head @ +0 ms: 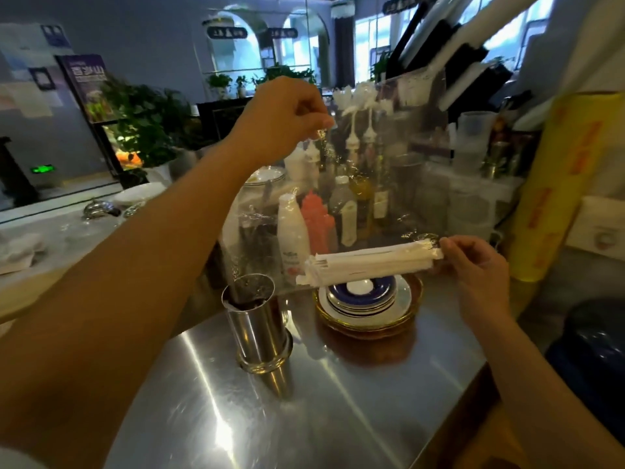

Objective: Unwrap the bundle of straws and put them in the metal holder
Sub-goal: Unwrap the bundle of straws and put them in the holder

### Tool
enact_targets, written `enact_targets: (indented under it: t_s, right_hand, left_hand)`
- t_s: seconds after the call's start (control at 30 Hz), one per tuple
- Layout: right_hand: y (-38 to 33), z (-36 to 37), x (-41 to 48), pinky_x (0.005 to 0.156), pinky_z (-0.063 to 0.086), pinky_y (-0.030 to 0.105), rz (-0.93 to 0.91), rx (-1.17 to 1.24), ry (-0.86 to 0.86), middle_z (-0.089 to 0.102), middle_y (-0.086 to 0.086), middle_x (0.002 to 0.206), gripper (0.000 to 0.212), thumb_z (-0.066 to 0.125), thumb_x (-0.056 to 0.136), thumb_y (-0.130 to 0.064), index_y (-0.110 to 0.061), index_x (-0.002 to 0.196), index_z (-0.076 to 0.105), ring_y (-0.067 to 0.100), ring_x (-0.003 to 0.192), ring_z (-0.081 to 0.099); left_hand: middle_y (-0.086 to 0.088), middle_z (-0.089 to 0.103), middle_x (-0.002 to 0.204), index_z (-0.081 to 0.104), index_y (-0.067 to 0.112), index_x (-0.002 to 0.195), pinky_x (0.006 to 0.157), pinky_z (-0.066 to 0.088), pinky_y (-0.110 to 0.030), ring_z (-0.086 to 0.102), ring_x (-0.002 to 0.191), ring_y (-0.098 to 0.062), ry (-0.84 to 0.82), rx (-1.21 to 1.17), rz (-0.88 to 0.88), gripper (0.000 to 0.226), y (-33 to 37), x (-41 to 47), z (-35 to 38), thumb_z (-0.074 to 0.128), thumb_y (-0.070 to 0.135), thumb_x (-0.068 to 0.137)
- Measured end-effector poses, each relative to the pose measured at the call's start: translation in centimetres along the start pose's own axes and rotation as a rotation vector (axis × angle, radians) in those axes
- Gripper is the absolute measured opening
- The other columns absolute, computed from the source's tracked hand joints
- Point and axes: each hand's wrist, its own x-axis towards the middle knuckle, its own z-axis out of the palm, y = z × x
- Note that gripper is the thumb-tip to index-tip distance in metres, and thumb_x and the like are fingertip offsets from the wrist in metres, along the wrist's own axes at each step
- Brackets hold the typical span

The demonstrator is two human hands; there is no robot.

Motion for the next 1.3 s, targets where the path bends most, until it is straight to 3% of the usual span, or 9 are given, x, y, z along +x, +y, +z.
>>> enact_targets:
  t_s: [0.13,0.43,0.5,0.63,0.8,0.93,1.13,1.3]
  right_hand:
    - [-0.3,-0.5,0.4,0.050,0.051,0.013,0.022,-0.028,-0.005,0.066,0.003,0.074,0.014,0.059,0.084,-0.016,-0.027,0.078,0.065,0.005,0.057,0.063]
    - [-0.3,0.2,1.1,0.054,0.052,0.014,-0.009,-0.076,-0.041,0.064,0.002,0.073,0.009,0.059,0.084,-0.012,-0.007,0.089,0.064,0.004,0.056,0.061]
    - [-0.5,0.7,1.3,0.054,0.052,0.013,-0.017,-0.085,-0.051,0.064,0.001,0.073,0.009,0.060,0.083,-0.012,-0.006,0.089,0.064,0.002,0.056,0.060]
    - [-1.2,2.0,1.6,0.054,0.052,0.013,-0.038,-0.091,-0.096,0.063,0.001,0.072,0.010,0.060,0.083,-0.012,-0.020,0.079,0.063,0.002,0.055,0.060]
    - [-2.3,3.6,2.2,0.054,0.052,0.012,-0.070,-0.087,-0.158,0.064,-0.001,0.074,0.013,0.059,0.084,-0.013,-0.025,0.078,0.062,0.002,0.056,0.061]
    - [-2.9,5.0,2.8,0.053,0.049,0.009,-0.111,-0.106,-0.169,0.063,-0.001,0.071,0.013,0.059,0.085,-0.012,-0.023,0.078,0.062,0.000,0.054,0.059]
    - [-3.5,7.0,3.8,0.056,0.052,0.012,-0.121,-0.128,-0.208,0.063,-0.003,0.075,0.011,0.058,0.085,-0.015,-0.025,0.080,0.062,0.000,0.058,0.060]
    - [-4.0,8.1,4.4,0.060,0.056,0.020,-0.129,-0.162,-0.222,0.064,-0.004,0.078,0.010,0.058,0.085,-0.019,-0.027,0.081,0.061,0.005,0.066,0.062]
  left_hand:
    - [-0.003,0.062,0.080,0.066,0.005,0.091,0.058,0.038,0.004,0.052,0.063,0.004,0.011,-0.006,0.009,0.022,-0.4,0.3,0.3,0.062,0.026,0.085]
    - [0.007,0.060,0.070,0.065,0.008,0.090,0.058,0.047,-0.004,0.057,0.055,0.012,0.020,-0.085,-0.083,0.012,-3.2,-1.5,0.3,0.061,0.019,0.086]
    - [0.007,0.061,0.070,0.066,0.008,0.090,0.060,0.051,-0.010,0.060,0.056,0.007,0.034,-0.103,-0.124,0.013,-4.0,-2.0,0.1,0.062,0.020,0.085]
    - [0.005,0.062,0.070,0.066,0.008,0.091,0.064,0.053,-0.020,0.063,0.063,-0.009,0.069,-0.108,-0.164,0.015,-5.6,-2.9,-0.5,0.063,0.021,0.085]
    - [0.006,0.061,0.069,0.065,0.002,0.092,0.058,0.050,-0.009,0.059,0.053,0.004,0.121,-0.158,-0.179,0.018,-6.9,-3.7,-1.6,0.063,0.018,0.085]
    - [0.006,0.060,0.067,0.064,0.004,0.091,0.051,0.047,-0.006,0.057,0.050,0.005,0.154,-0.174,-0.210,0.014,-7.9,-4.5,-2.2,0.061,0.017,0.086]
    - [0.005,0.060,0.070,0.063,0.005,0.091,0.053,0.049,-0.007,0.060,0.055,0.007,0.244,-0.229,-0.269,0.012,-9.6,-5.2,-2.7,0.061,0.015,0.086]
    - [0.007,0.063,0.069,0.062,0.024,0.076,0.054,0.052,-0.012,0.061,0.056,0.004,0.280,-0.251,-0.294,0.009,-11.4,-5.7,-3.1,0.062,0.021,0.085]
